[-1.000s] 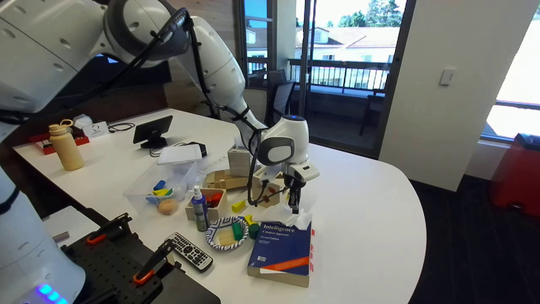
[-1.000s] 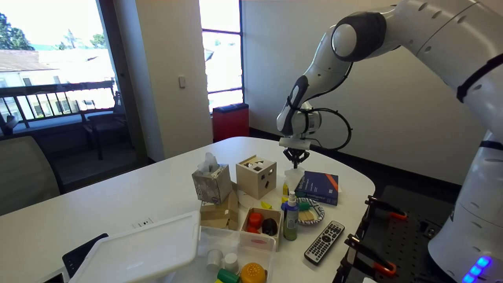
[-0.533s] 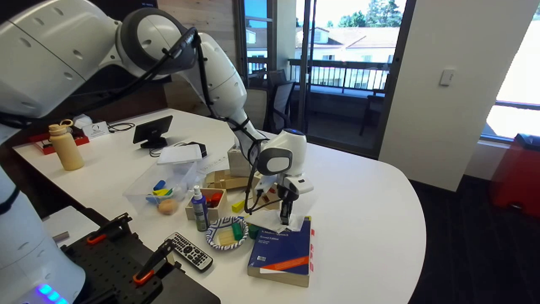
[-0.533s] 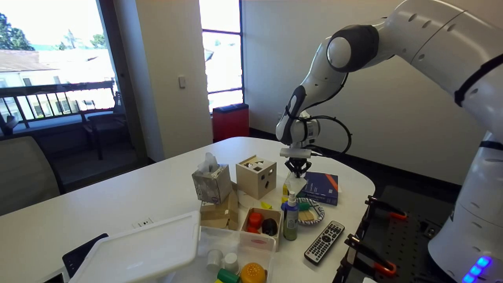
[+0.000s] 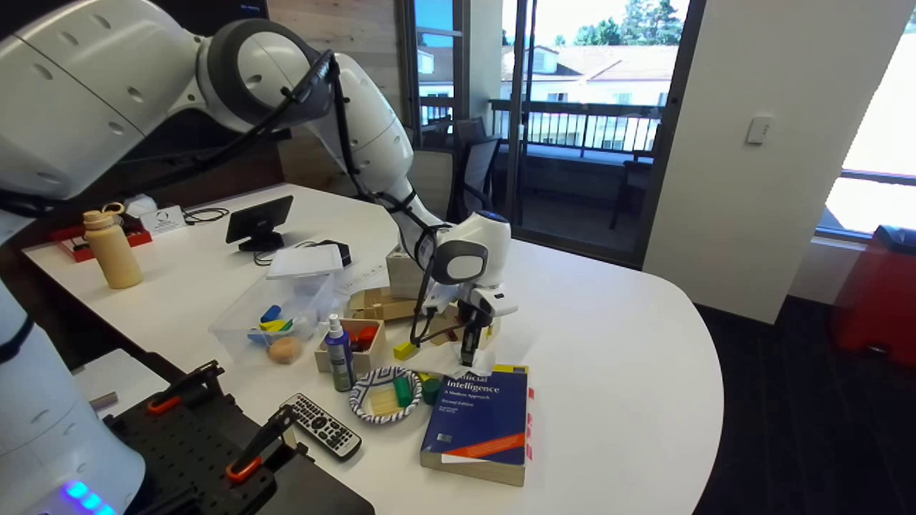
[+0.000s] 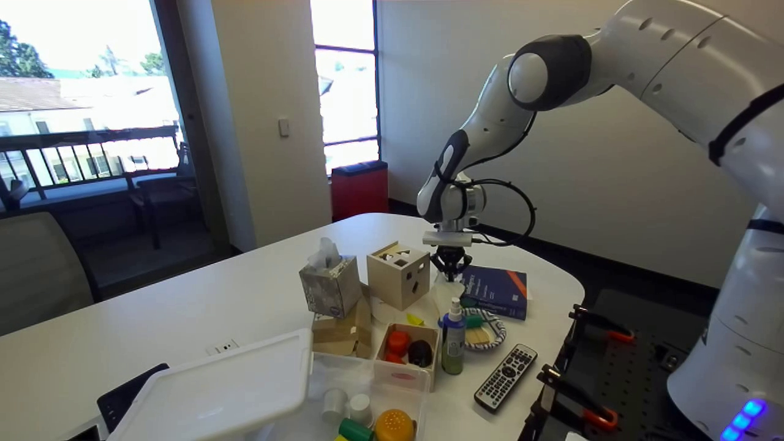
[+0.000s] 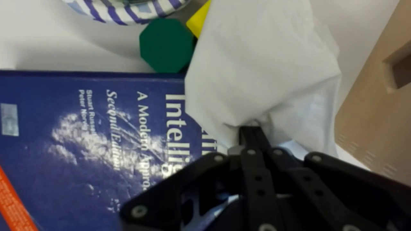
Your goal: Pick up the wipe, clean the book and put it back on the table
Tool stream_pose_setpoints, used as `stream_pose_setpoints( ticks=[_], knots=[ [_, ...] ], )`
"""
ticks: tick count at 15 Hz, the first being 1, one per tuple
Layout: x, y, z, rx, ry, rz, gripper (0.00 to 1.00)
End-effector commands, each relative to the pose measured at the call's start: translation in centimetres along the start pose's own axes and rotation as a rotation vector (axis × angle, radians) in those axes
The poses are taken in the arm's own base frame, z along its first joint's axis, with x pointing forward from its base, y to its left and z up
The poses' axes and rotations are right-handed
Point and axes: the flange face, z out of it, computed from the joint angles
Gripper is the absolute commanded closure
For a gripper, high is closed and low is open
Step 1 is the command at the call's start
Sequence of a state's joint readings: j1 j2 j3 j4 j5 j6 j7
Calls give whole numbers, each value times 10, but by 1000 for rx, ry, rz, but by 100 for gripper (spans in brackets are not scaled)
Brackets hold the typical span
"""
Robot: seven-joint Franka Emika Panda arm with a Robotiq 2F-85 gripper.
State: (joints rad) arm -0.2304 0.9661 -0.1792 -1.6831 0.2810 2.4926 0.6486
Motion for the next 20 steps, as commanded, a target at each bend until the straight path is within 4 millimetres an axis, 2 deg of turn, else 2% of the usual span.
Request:
stream_pose_setpoints(
  ticks=[1,7,10,13,15,20],
  knots=[
    [13,-1,-7,9,60,10,100],
    [62,36,-33,24,217,101,100],
    [76,58,-33,-15,218,134,100],
    [69,73,-18,-103,122,122,100],
    [62,76,-10,-134,70,116,100],
    [39,67,-5,-146,-63,95,100]
  ],
)
